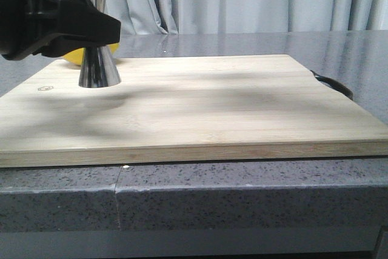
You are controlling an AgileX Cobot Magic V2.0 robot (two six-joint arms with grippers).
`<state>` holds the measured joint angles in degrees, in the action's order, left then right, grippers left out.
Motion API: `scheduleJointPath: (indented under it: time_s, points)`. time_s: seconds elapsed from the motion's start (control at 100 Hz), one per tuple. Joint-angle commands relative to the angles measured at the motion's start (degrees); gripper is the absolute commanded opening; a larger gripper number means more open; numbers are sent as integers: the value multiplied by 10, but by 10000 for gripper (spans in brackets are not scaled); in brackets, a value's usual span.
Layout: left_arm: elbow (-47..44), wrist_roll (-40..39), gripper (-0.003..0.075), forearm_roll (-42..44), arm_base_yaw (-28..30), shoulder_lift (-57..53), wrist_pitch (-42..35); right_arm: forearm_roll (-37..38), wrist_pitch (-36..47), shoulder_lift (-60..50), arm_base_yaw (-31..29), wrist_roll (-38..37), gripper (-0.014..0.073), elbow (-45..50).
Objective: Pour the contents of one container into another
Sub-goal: 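Lift the beaker with the right gripper over the held jigger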
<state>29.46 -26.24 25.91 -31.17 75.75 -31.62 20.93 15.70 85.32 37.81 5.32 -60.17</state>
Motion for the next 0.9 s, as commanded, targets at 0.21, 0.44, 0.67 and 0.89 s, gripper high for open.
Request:
scheduleJointPath:
  time_s: [0.21, 0.44, 0.67, 0.89]
  points:
    - [15, -12, -19, 6, -4, -18, -43, 104, -11, -26, -4, 5, 239, -58]
    - [15, -19, -19, 14, -4, -18, -43, 158, -12, -26, -4, 5, 239, -58]
    - [15, -23, -19, 25, -4, -18, -43, 209, -12, -26, -4, 5, 239, -58]
    - [15, -23, -19, 30, -4, -18, -43, 262, -12, -26, -4, 5, 239, -58]
